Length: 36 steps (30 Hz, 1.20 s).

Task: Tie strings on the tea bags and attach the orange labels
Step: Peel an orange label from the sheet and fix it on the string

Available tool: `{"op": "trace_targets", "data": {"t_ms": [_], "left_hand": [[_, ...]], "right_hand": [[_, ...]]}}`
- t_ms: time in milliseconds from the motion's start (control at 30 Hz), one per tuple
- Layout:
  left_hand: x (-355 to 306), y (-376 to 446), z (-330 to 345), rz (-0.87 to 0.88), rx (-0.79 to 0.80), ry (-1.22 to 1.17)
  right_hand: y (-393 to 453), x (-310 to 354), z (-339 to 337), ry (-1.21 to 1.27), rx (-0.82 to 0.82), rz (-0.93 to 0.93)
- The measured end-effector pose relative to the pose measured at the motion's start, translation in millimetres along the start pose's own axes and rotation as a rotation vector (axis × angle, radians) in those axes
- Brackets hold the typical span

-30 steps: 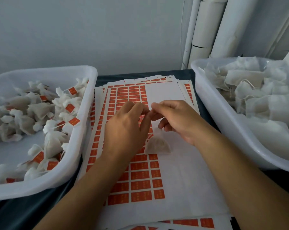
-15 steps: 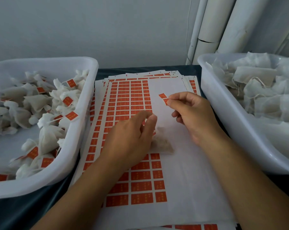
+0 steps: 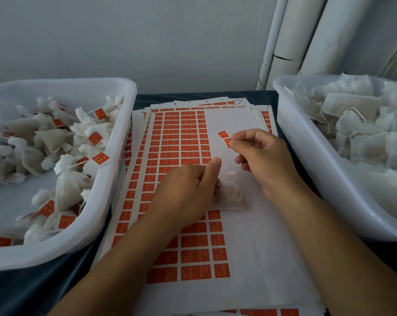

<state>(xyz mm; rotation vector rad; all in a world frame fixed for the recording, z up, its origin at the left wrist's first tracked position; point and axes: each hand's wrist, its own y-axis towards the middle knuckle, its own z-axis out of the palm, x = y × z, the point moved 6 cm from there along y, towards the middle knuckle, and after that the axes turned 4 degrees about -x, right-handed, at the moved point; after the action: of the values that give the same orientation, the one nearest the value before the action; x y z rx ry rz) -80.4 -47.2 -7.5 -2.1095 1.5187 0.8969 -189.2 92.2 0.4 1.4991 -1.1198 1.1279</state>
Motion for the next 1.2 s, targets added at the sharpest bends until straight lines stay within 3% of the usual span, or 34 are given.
{"op": "trace_targets", "data": {"t_ms": [267,533,700,967,1200], "left_hand": [[-4,1,-16,0.073,-0.249,-0.202],[-8,-1,-18,0.030,-0.339,-0.623],[-11,-3,-21,0.053,-0.295,-0.665],[-16,-8,-17,0.160,-0.119,-0.682],[-19,-8,-17,0.206,-0.085,-0.656]], "right_hand": [[-2,2,-2,0.045,-0.013,0.008],[-3,6,2,0.237,0.032,0.029],[-7,28,1,0.272,0.217,-0.122],[-26,45,1,0.027,0.477,-0.303],[-25,46,0,-0.094,0.425,-0.350]]}}
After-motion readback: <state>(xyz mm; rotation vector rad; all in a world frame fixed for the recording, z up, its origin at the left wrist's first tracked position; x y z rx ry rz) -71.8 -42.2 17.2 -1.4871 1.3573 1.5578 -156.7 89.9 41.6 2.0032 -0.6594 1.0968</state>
